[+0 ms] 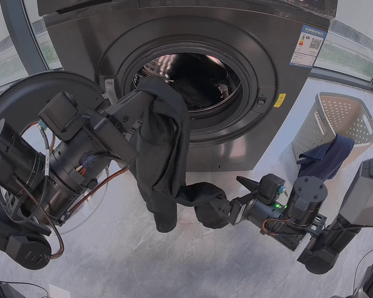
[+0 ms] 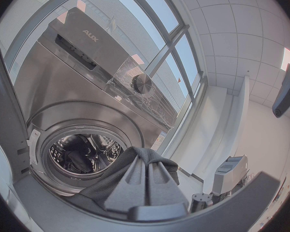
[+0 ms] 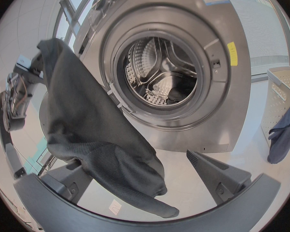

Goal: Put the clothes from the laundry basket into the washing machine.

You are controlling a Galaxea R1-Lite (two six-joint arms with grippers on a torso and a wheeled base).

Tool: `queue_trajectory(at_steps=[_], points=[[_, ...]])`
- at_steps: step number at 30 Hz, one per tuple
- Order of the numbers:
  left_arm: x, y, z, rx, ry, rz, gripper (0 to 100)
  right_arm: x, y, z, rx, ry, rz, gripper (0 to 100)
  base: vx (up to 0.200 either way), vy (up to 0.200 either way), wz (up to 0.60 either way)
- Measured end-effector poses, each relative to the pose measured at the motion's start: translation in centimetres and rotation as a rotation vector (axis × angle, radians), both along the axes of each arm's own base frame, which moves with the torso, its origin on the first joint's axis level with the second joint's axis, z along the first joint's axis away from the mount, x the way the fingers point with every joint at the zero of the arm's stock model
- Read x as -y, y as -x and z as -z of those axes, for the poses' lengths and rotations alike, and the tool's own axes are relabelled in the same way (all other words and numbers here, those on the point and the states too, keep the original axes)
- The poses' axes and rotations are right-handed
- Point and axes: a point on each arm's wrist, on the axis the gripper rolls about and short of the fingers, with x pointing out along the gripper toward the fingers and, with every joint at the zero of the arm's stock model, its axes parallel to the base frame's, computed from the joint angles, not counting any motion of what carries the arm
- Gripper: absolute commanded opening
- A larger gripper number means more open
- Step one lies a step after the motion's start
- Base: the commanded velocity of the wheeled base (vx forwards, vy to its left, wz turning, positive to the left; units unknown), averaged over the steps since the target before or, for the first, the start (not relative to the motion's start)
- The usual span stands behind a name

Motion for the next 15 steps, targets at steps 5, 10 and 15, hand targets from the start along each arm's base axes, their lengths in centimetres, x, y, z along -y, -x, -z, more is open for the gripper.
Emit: queue_trajectory(at_steps=[5, 10, 15], points=[[0.2, 0.0, -0.1, 0.003, 0.002, 0.008, 0, -1.6, -1.4, 1.1, 0.013, 0.011, -0.025, 100, 0.0, 0.0, 0.0], [0.3, 0.1, 0.0, 0.005, 0.002, 0.013, 0, -3.2, -2.9, 1.7, 0.05, 0.014, -0.055, 100, 0.0, 0.0, 0.0], [0.5, 0.2, 0.1, 0.002, -0.002, 0.024, 0, -5.1, -4.3, 2.1, 0.098, 0.004, -0.098, 100, 0.0, 0.0, 0.0]])
